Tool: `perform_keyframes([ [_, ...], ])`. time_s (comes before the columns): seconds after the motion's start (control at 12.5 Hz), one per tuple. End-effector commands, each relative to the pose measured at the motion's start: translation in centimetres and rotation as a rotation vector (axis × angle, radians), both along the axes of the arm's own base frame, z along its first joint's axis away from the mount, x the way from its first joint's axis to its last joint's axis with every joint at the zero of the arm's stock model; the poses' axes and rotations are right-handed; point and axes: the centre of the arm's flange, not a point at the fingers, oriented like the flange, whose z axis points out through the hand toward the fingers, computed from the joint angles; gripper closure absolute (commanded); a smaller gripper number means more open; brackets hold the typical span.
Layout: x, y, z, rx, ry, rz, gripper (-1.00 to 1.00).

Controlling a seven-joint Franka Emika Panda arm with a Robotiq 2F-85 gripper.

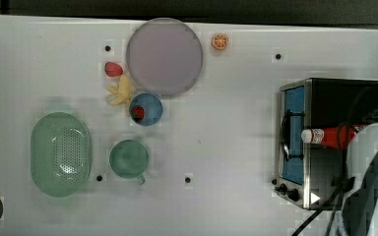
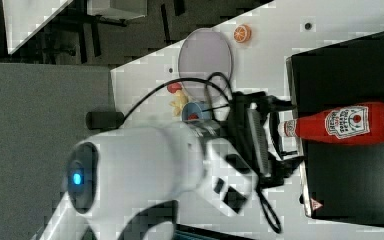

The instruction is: Pick Ketchup from oven and place it on table.

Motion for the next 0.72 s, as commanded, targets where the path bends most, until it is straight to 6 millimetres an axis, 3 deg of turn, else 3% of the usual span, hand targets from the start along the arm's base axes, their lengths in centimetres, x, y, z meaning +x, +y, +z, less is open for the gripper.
perform_keyframes([
  [0.08, 0.8, -0.7, -0.6, -0.042, -0.008, 0.042, -1.00],
  [0.24, 0.2, -2.0, -2.6, 0.011, -0.023, -0.024, -1.00],
  [0.72, 0.6, -2.9, -7.5, 0.065, -0.012, -0.087, -1.00],
])
